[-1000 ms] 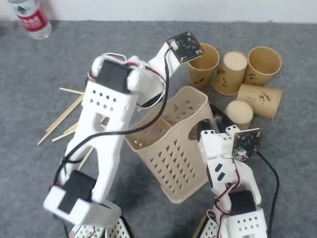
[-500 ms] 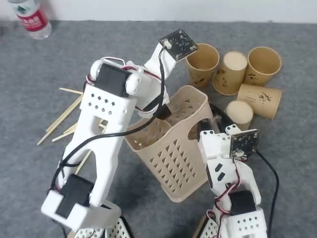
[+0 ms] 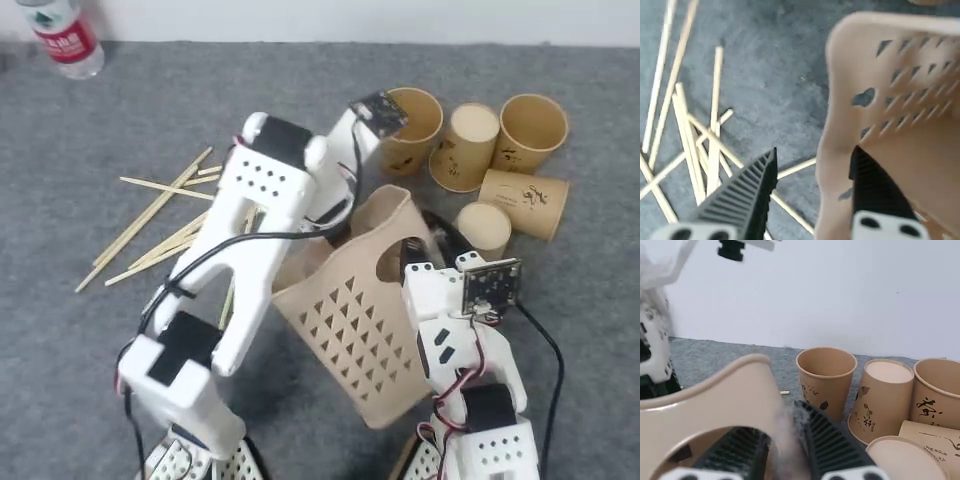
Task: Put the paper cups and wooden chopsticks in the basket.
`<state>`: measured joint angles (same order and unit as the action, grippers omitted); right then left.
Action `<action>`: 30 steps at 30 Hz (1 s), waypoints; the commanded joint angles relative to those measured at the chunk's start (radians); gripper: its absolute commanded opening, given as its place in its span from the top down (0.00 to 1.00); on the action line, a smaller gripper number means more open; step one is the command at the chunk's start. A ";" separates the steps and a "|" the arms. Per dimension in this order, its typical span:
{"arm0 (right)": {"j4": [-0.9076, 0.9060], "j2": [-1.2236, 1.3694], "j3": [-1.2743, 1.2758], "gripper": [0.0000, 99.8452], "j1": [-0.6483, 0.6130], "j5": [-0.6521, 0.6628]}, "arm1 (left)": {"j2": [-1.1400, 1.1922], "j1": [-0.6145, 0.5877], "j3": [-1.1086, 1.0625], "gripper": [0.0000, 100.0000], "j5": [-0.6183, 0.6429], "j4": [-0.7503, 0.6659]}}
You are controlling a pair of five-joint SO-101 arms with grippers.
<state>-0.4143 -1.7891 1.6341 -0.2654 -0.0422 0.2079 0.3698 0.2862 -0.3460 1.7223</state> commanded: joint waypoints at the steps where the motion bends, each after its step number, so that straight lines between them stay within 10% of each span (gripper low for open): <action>1: 0.031 -0.025 -0.017 0.99 -0.005 0.011 | 0.003 0.054 0.018 0.86 -0.038 -0.008; 3: 0.031 -0.025 -0.017 0.99 -0.005 0.011 | 0.002 0.057 0.018 0.99 -0.048 -0.020; 18: 0.031 -0.025 -0.017 0.99 -0.007 0.011 | 0.009 0.014 0.176 0.98 0.028 0.015; 30: 0.031 -0.025 -0.017 0.99 -0.007 0.011 | -0.008 0.143 0.096 0.67 -0.003 0.028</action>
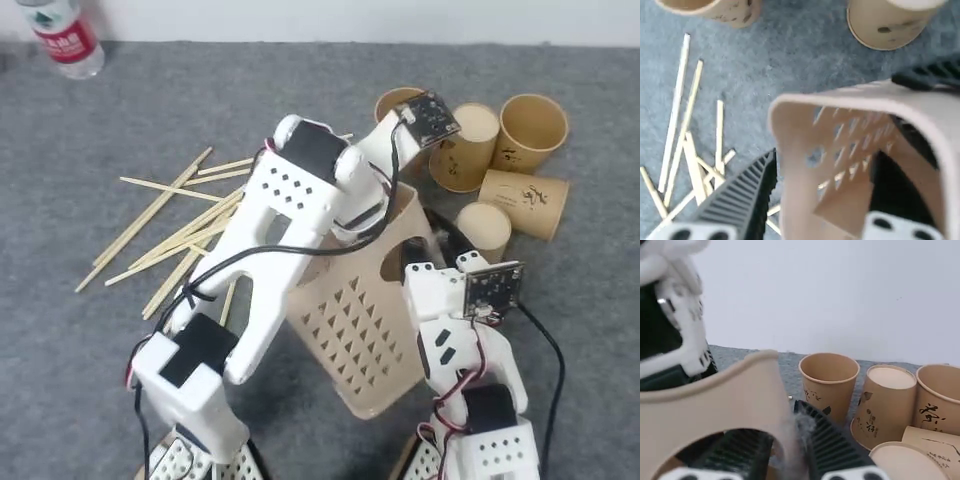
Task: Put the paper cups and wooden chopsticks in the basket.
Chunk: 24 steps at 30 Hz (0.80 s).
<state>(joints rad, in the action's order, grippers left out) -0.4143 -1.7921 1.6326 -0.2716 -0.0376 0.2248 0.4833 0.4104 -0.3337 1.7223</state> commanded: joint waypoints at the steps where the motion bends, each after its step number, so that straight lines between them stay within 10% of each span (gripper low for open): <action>1: 0.031 -0.022 -0.015 0.99 -0.001 0.006 | -0.025 0.026 -0.036 0.67 -0.029 0.028; 12: 0.031 -0.022 -0.017 0.99 -0.001 0.008 | -0.025 -0.066 -0.042 0.68 -0.074 0.021; 18: 0.030 -0.022 -0.017 0.99 -0.001 0.008 | -0.025 -0.066 -0.077 0.97 -0.086 -0.041; 24: 0.031 -0.022 -0.017 0.99 0.005 0.008 | -0.044 -0.129 -0.097 0.99 -0.087 -0.060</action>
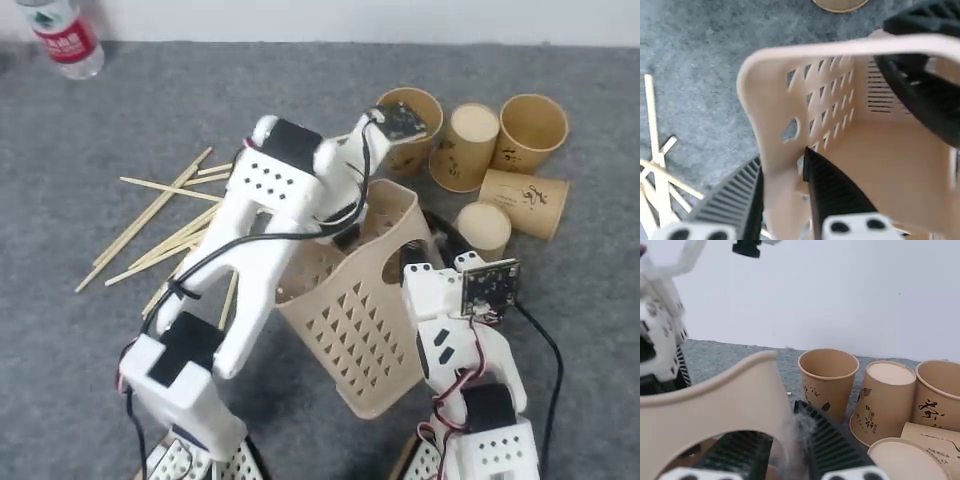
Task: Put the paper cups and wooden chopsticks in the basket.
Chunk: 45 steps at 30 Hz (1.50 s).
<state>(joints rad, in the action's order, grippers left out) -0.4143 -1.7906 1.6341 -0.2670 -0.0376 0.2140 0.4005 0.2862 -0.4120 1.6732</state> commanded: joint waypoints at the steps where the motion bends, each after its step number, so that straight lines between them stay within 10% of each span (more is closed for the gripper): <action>1: 0.031 -0.024 -0.018 0.99 0.001 0.008 | -0.046 -0.080 0.061 0.99 -0.005 0.009; 15: 0.030 -0.024 -0.018 0.99 -0.002 0.008 | -0.451 -0.350 0.147 0.84 -0.071 0.080; 19: 0.027 -0.024 -0.018 0.99 -0.002 0.008 | -0.520 -0.344 0.033 0.99 -0.117 0.081; 31: 0.022 -0.024 -0.017 0.99 -0.004 0.008 | -0.537 -0.298 -0.199 0.76 -0.124 0.066; 45: 0.022 -0.024 -0.017 0.99 -0.004 0.008 | -0.443 -0.112 -0.262 0.75 -0.034 -0.048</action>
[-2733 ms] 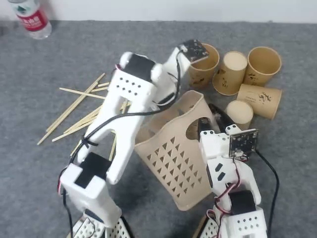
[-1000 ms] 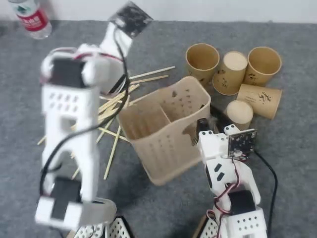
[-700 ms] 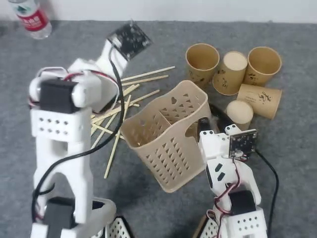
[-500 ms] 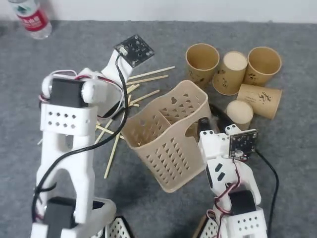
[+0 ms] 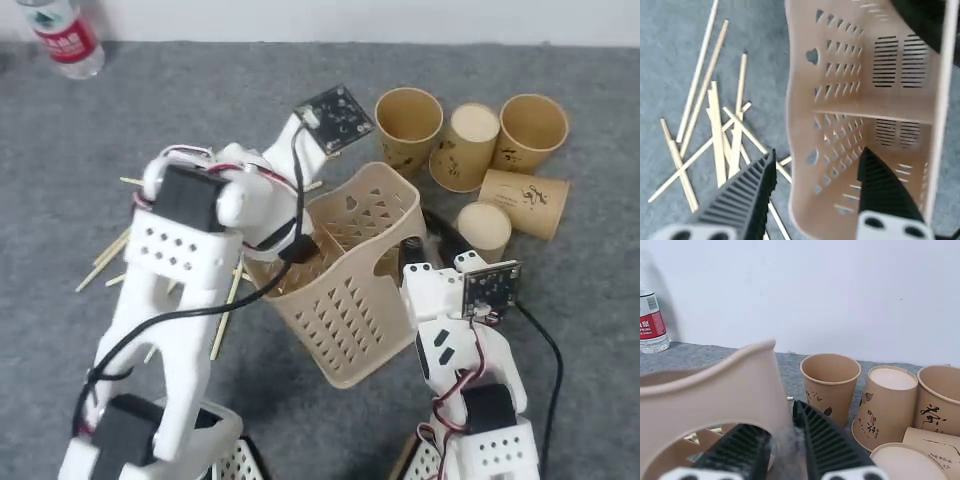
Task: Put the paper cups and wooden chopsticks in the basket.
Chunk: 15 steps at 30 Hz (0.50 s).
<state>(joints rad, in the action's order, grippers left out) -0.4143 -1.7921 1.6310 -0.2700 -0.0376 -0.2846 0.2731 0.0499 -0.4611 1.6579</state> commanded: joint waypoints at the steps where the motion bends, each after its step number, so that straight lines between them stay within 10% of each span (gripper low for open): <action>1: 0.022 -0.022 -0.014 0.99 -0.001 0.008 | 0.084 0.017 -0.038 0.74 0.015 -0.032; 15: 0.024 -0.022 -0.014 0.99 -0.001 0.008 | 0.232 0.138 -0.047 0.84 0.012 -0.077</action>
<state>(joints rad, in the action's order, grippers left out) -0.4143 -1.7921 1.6310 -0.2654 -0.0376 -0.0514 0.3621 -0.0008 -0.4549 1.5980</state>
